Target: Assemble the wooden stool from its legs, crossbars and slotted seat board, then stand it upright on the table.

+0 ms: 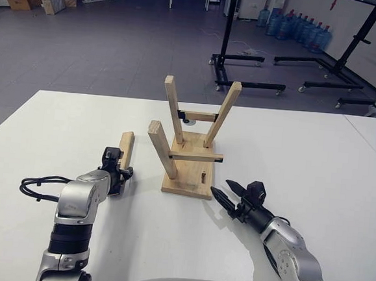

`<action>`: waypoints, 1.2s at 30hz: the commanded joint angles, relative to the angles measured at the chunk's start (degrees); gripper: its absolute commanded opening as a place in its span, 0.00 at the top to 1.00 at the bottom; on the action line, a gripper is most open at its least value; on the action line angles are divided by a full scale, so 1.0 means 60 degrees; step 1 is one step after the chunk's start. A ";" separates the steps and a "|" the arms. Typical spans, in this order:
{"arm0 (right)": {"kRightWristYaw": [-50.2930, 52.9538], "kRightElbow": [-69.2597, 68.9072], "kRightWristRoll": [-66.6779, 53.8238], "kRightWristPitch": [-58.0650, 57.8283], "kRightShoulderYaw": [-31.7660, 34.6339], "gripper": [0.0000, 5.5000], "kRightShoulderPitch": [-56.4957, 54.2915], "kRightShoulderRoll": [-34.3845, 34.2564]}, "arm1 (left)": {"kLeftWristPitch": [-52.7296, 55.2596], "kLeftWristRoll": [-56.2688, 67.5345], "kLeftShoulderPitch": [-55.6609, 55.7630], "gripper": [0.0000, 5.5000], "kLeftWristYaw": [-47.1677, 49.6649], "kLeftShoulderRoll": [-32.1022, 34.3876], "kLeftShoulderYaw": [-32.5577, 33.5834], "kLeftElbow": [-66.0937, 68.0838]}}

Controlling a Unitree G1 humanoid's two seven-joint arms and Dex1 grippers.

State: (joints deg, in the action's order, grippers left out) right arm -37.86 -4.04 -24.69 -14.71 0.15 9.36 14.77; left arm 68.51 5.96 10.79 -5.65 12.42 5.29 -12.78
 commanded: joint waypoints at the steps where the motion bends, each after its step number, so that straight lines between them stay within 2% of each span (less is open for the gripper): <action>1: 0.0070 -0.0033 0.0071 0.0108 0.0038 0.29 0.0001 -0.0007 | 0.0547 -0.0035 -0.0688 0.46 -0.0059 0.0146 -0.0178 0.0579; 7: 0.0075 -0.0010 0.0054 0.0118 0.0048 0.29 -0.0025 0.0031 | 0.0405 -0.0078 -0.0862 0.63 -0.0067 0.0244 -0.0308 0.0636; 12: 0.0087 0.0029 0.0067 0.0142 0.0049 0.29 -0.0043 0.0021 | -0.0059 -0.0053 -0.0889 0.63 -0.0114 0.0228 -0.0293 0.0659; 16: 0.0064 0.0095 -0.0059 0.0190 0.0186 0.29 -0.0155 0.0005 | -0.2136 0.0335 -0.0432 0.63 -0.0237 -0.0182 0.0449 0.0314; 20: -0.0098 -0.0055 -0.1026 -0.0156 0.1122 0.29 -0.0627 0.0262 | -0.4655 0.1409 0.0319 0.63 -0.1082 -0.0364 0.1435 -0.0045; 25: -0.0309 -0.1239 -0.3858 -0.1535 0.2700 0.29 -0.1730 0.0844 | -0.5962 0.3271 0.0897 0.63 -0.2972 0.0123 0.2071 -0.0700; 27: -0.0163 -0.1818 -0.5071 -0.2125 0.3079 0.29 -0.2204 0.1003 | -0.6033 0.4098 0.1205 0.63 -0.3433 0.0346 0.2409 -0.0856; 31: 0.0374 -0.3160 -0.7732 -0.2930 0.3295 0.29 -0.2994 0.0888 | -0.4901 0.6989 0.1450 0.63 -0.4636 0.0982 0.2538 -0.2321; 36: 0.1032 -0.3955 -0.9114 -0.3078 0.2740 0.29 -0.3768 0.0561 | -0.3671 0.9366 0.0996 0.63 -0.5840 0.2307 0.1978 -0.3631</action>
State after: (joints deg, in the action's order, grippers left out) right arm -32.91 -26.07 -77.34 -32.56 17.71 -10.84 18.94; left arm 44.12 58.91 18.17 -38.34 23.50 18.92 -31.95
